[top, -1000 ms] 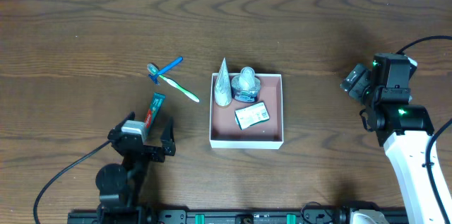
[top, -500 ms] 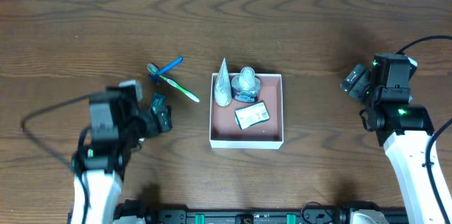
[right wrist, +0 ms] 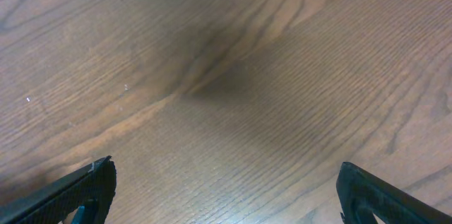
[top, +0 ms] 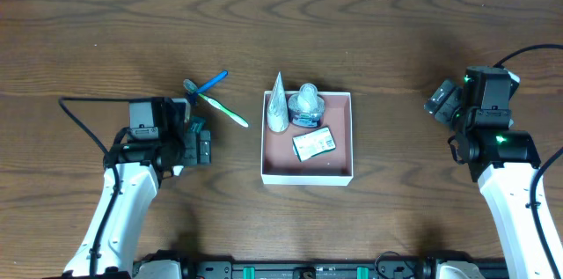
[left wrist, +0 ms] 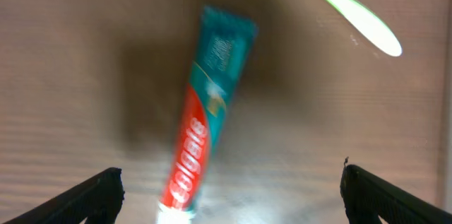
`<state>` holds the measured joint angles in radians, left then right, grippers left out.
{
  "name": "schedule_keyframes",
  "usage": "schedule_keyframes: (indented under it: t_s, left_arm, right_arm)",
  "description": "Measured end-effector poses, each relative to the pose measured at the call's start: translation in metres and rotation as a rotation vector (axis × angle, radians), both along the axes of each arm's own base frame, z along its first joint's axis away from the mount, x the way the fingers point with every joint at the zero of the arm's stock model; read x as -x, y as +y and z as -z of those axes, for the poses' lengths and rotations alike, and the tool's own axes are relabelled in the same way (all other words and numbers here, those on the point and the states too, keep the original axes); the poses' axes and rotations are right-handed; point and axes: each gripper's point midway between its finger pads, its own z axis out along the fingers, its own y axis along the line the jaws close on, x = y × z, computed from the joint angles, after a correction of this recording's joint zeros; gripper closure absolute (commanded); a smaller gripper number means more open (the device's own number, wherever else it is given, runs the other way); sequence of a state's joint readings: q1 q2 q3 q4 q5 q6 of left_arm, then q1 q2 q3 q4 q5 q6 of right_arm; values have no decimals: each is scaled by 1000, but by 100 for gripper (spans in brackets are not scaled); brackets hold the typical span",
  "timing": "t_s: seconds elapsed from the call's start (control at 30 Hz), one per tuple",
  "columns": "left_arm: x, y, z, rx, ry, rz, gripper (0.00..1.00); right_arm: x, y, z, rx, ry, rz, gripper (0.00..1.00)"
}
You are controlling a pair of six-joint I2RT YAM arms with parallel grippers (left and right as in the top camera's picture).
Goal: Pack container
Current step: 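Reach the left gripper down and grasp the Colgate toothpaste tube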
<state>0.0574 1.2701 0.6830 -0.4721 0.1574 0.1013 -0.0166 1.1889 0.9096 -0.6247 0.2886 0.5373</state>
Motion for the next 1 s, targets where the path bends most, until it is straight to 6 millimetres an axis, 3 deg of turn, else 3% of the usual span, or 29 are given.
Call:
schedule_keyframes:
  t_s: [0.23, 0.8, 1.0]
  left_arm:
    - [-16, 13, -3, -73, -59, -22, 1]
    - [-11, 13, 11, -78, -9, -2, 1]
    - [-9, 11, 30, -67, 49, 3, 1]
  right_arm:
    - [0, 0, 0, 0, 0, 0, 1]
    - [0, 0, 0, 0, 0, 0, 1]
    - [0, 0, 0, 0, 0, 0, 1]
